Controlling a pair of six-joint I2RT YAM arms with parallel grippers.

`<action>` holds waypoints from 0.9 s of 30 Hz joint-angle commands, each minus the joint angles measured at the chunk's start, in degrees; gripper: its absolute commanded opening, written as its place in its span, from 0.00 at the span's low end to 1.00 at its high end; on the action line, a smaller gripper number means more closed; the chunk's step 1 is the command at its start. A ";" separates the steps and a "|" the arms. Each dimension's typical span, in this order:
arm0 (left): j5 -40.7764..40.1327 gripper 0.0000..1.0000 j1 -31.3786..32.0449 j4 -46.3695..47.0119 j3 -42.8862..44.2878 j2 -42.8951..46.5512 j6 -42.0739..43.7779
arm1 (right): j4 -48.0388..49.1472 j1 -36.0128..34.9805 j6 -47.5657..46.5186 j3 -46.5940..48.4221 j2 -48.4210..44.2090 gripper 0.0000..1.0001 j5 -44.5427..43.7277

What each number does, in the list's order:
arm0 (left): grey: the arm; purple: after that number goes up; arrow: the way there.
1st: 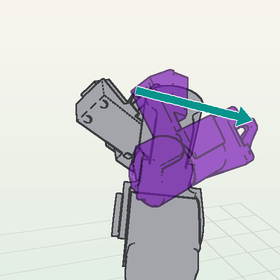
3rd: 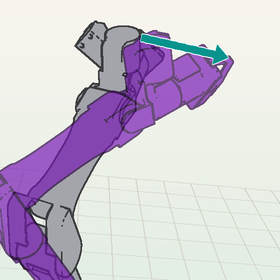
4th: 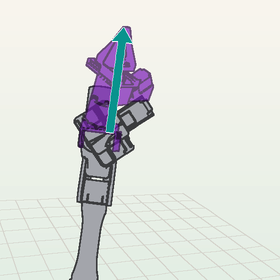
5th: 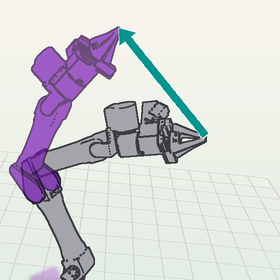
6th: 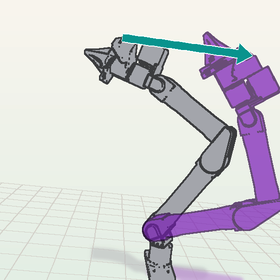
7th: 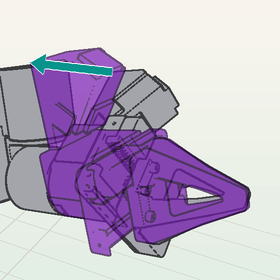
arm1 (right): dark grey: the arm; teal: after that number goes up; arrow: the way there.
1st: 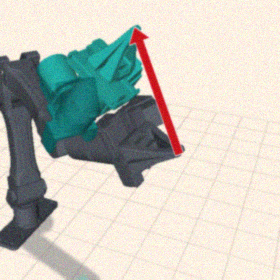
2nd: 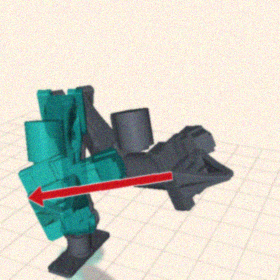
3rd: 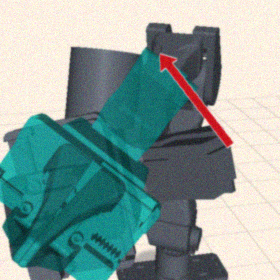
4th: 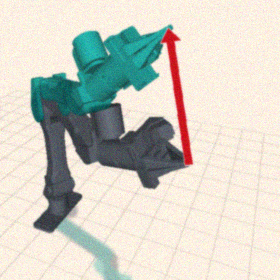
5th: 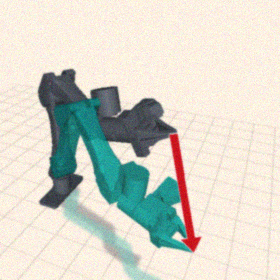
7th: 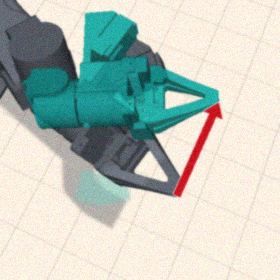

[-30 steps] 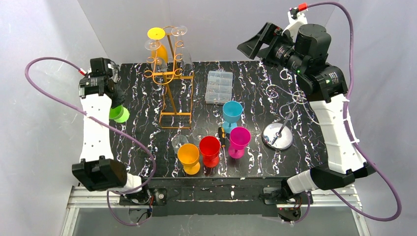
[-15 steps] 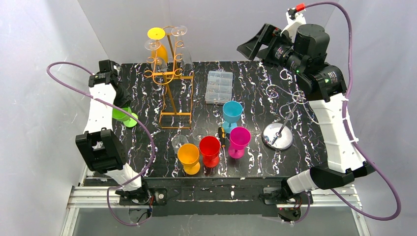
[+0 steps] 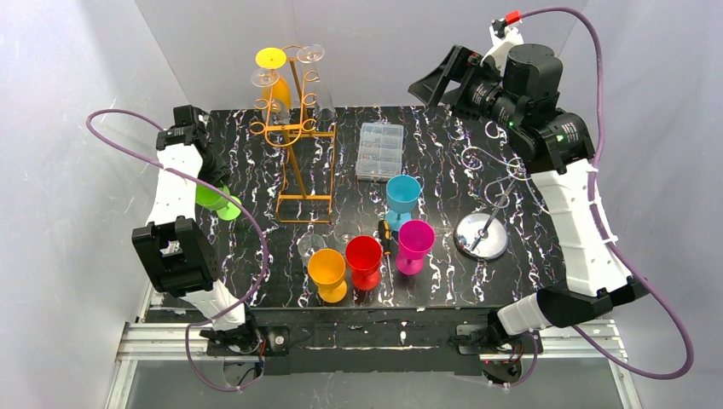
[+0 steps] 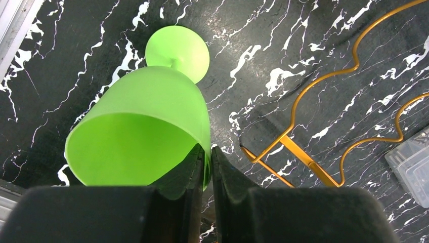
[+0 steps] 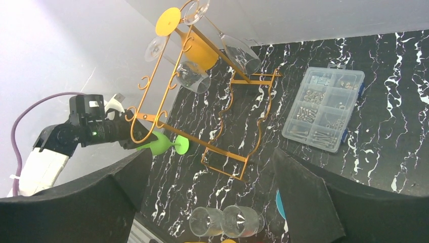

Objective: Take the wine glass off the wine glass rack
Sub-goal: Place the wine glass at the center of the board.

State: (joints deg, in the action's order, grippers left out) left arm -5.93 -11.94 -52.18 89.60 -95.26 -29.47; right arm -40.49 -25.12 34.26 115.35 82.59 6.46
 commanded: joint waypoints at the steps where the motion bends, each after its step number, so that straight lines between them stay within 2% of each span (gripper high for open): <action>1: 0.18 0.12 -0.52 -0.35 -0.25 -0.02 0.97 | 2.52 0.16 -0.86 0.02 -0.23 0.98 0.48; 8: 1.34 0.29 -0.50 -0.51 2.01 0.41 1.84 | 2.64 0.16 -1.02 -0.13 0.02 0.98 0.65; 18: 3.81 0.39 -0.41 -1.53 5.82 0.70 2.32 | 2.60 0.12 -0.95 0.05 0.59 0.98 1.25; 27: 5.92 0.44 -0.41 -2.97 9.82 1.34 2.49 | 2.28 0.14 -0.41 1.08 1.72 0.98 2.23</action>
State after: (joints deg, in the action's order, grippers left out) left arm -1.41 -12.08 -53.06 96.18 -95.29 -27.81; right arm -40.42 -25.15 34.28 115.33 83.79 7.77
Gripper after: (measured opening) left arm 0.430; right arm 0.983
